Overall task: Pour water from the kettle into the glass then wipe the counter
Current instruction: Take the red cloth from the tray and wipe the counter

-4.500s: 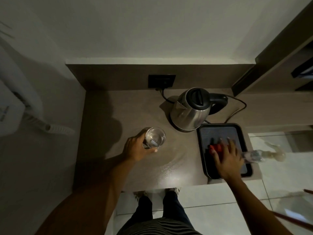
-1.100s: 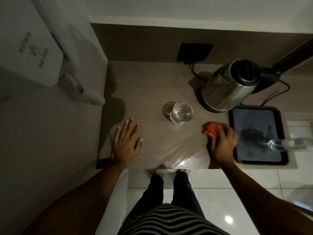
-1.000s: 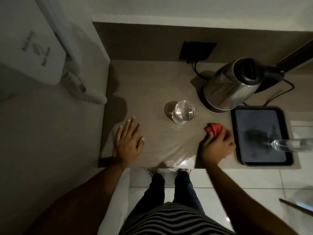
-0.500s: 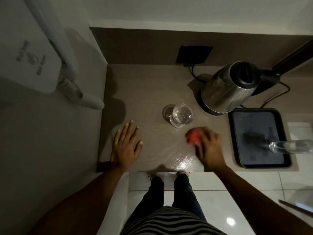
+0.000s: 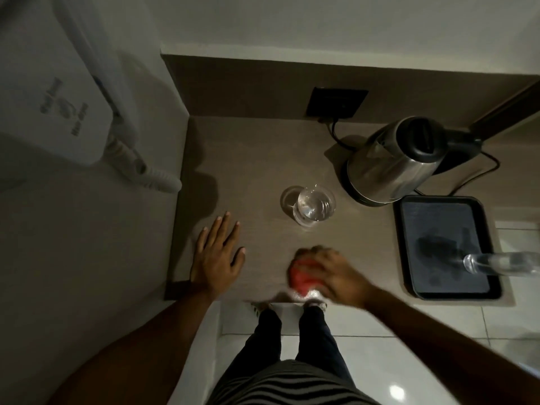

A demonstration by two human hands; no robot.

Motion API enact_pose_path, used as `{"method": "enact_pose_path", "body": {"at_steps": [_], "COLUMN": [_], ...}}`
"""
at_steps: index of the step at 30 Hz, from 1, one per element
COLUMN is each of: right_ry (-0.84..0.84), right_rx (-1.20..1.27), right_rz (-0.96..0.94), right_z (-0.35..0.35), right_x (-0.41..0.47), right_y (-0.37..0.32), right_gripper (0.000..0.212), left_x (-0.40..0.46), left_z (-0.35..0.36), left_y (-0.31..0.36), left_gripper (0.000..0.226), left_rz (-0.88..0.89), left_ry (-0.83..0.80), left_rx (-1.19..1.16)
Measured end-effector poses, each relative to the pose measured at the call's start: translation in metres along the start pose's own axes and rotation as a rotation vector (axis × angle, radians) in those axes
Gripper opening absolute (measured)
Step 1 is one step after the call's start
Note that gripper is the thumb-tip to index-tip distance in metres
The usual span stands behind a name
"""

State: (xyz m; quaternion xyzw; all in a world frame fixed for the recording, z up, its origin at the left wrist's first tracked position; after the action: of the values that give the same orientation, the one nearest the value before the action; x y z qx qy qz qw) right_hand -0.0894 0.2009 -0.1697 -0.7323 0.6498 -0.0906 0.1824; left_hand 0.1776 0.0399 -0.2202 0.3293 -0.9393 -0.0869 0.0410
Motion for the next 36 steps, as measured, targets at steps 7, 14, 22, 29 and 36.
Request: {"method": "enact_pose_path", "body": {"at_steps": [7, 14, 22, 29, 36], "right_ry": [0.312, 0.100, 0.148, 0.448, 0.174], "right_rx": [0.039, 0.058, -0.031, 0.053, 0.293], "right_rz": [0.892, 0.446, 0.414, 1.128, 0.429], "right_z": [-0.026, 0.046, -0.029, 0.011, 0.065], "right_x": [-0.008, 0.001, -0.013, 0.010, -0.002], "right_y": [0.058, -0.073, 0.069, 0.007, -0.151], "right_gripper": [0.058, 0.050, 0.053, 0.049, 0.021], "left_x": [0.002, 0.002, 0.002, 0.002, 0.004], "left_z": [-0.006, -0.010, -0.009, -0.003, -0.006], "left_y": [0.003, 0.004, 0.003, 0.002, 0.004], "left_gripper": [0.064, 0.065, 0.064, 0.063, 0.063], "left_rz": [-0.004, -0.009, -0.012, -0.023, -0.021], "left_ry": [-0.018, -0.027, -0.058, -0.040, -0.065], "left_rx": [-0.017, -0.028, -0.023, -0.049, -0.091]}}
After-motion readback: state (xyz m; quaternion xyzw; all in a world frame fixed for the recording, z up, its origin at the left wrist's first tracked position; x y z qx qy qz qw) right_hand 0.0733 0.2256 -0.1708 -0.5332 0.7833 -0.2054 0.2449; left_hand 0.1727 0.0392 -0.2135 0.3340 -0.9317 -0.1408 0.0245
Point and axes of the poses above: each hand's wrist, its own x-axis towards the middle knuckle, its own z-axis out of the palm, y = z × x, the point moved 1 cm from there along x, towards the middle knuckle, and after that the axes turned 12 degrees about z, right-handed, at the moved point
